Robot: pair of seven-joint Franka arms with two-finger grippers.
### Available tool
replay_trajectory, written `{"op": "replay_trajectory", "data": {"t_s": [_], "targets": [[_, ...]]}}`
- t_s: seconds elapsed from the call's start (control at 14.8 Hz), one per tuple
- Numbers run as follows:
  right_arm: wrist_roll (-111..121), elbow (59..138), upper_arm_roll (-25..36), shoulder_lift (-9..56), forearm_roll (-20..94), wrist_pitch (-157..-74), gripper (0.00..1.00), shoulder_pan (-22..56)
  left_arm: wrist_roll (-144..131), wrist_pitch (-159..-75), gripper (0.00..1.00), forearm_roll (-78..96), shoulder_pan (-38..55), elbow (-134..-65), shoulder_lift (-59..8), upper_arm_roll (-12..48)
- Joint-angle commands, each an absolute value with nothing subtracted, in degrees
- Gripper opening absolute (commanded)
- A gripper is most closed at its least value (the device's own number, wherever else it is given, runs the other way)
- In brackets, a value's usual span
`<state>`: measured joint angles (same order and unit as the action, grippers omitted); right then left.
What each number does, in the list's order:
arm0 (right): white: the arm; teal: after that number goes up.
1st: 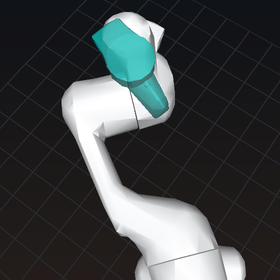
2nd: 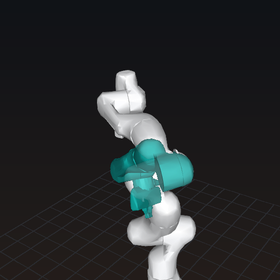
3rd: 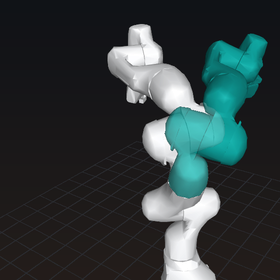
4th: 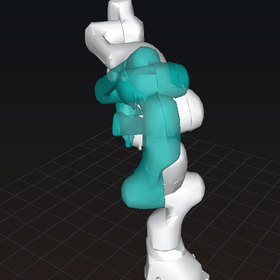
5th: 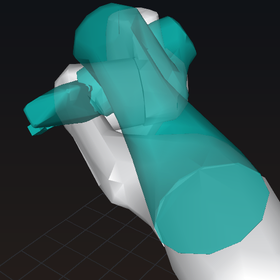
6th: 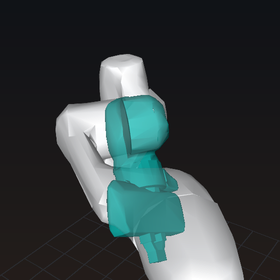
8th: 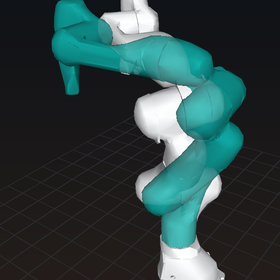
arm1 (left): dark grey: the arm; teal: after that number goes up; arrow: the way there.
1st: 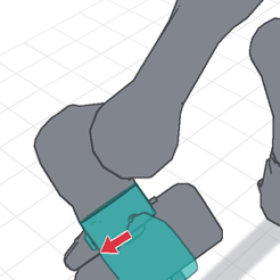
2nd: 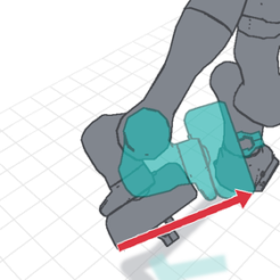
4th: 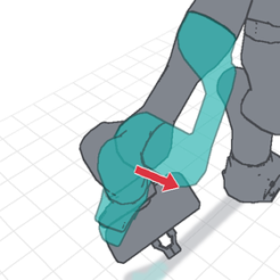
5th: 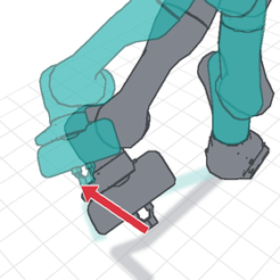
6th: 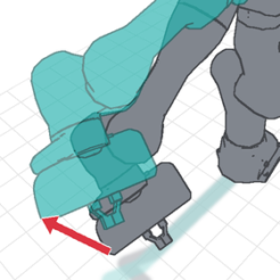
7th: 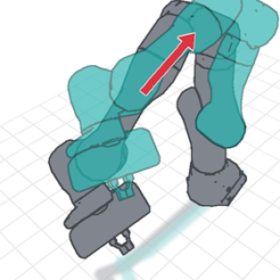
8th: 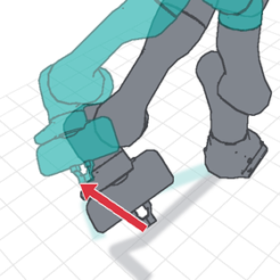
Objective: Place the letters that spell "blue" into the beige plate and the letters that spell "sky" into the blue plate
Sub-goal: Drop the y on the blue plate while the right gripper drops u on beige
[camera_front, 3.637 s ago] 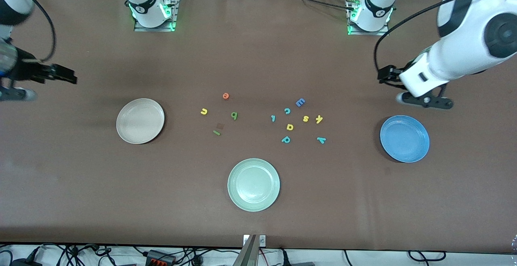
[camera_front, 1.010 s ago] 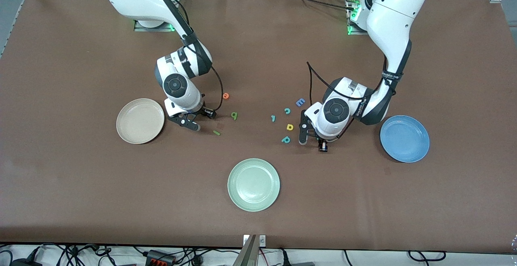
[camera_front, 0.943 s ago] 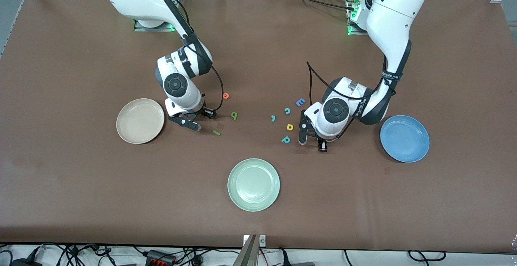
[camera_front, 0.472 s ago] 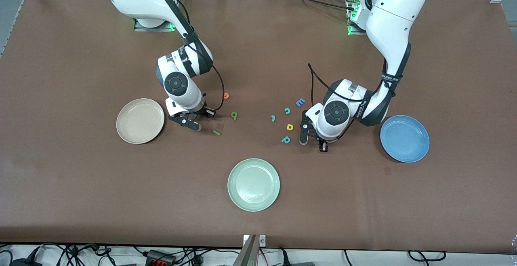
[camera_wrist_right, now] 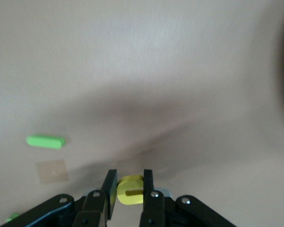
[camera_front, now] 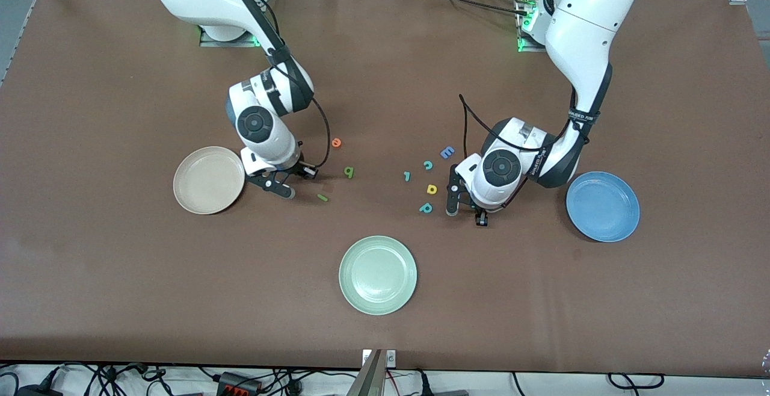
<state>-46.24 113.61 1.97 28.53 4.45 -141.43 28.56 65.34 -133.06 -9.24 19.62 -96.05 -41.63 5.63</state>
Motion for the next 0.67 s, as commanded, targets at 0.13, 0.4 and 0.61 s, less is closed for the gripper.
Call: {"op": "replay_trajectory", "data": {"t_s": [0.13, 0.4, 0.61], "targets": [[-27.7, 114.3, 1.7, 22.7, 4.9, -130.4, 0.15, 17.3, 66.1, -130.9, 0.05, -10.2, 18.9, -95.6, -40.4, 5.3], [-10.8, 114.7, 1.7, 22.8, 4.8, -126.1, 0.15, 6.6, 66.4, -118.4, 0.05, -9.9, 12.5, -91.5, -37.4, 5.6], [-8.6, 115.3, 1.8, 25.0, 4.7, -126.2, 0.15, 4.5, 65.7, -110.1, 0.05, -10.5, 8.2, -90.0, -36.2, 4.5]]}}
